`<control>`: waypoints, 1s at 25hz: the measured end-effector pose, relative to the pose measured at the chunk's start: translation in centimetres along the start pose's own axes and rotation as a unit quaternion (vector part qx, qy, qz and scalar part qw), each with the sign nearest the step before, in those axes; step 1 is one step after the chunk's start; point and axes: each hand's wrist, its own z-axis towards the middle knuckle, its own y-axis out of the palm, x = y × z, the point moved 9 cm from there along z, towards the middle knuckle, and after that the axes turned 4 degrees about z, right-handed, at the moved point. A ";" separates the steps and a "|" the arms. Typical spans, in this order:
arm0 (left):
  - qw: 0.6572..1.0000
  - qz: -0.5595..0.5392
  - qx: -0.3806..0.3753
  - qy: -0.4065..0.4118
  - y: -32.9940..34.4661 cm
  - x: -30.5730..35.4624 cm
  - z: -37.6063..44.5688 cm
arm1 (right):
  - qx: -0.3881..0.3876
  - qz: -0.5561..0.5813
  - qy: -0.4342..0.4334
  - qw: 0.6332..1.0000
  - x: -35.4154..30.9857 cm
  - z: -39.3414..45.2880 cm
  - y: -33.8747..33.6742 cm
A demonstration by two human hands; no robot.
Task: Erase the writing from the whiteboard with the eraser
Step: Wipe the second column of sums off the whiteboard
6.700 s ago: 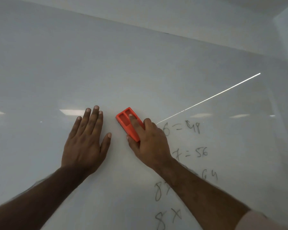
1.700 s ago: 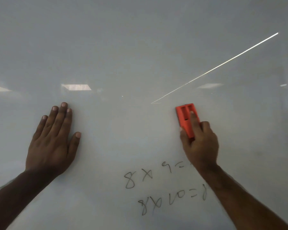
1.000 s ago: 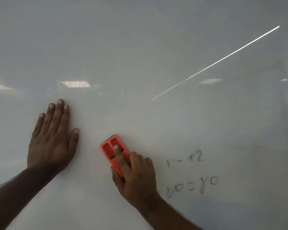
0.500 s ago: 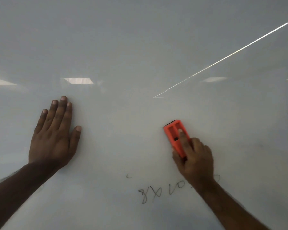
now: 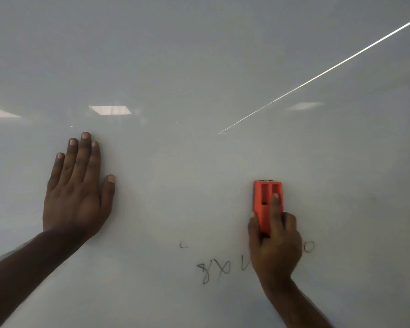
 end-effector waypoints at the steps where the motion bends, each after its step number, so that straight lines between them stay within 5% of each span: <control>1: 1.000 0.001 0.001 0.000 0.1 0.1 -0.1 | -0.005 0.011 -0.009 1.000 -1.7 -0.5 0.6; 11: 1.000 -0.007 -0.021 0.002 0.6 0.6 -0.9 | -0.118 0.050 -0.212 0.969 -16.4 -8.0 5.6; 17: 1.000 -0.011 -0.012 0.009 0.2 0.7 -1.9 | -0.153 0.000 -0.315 0.937 -10.7 -12.4 4.0; 25: 1.000 -0.011 0.005 0.026 0.2 0.7 -2.5 | -0.132 -0.059 -0.170 0.975 1.5 -4.1 0.3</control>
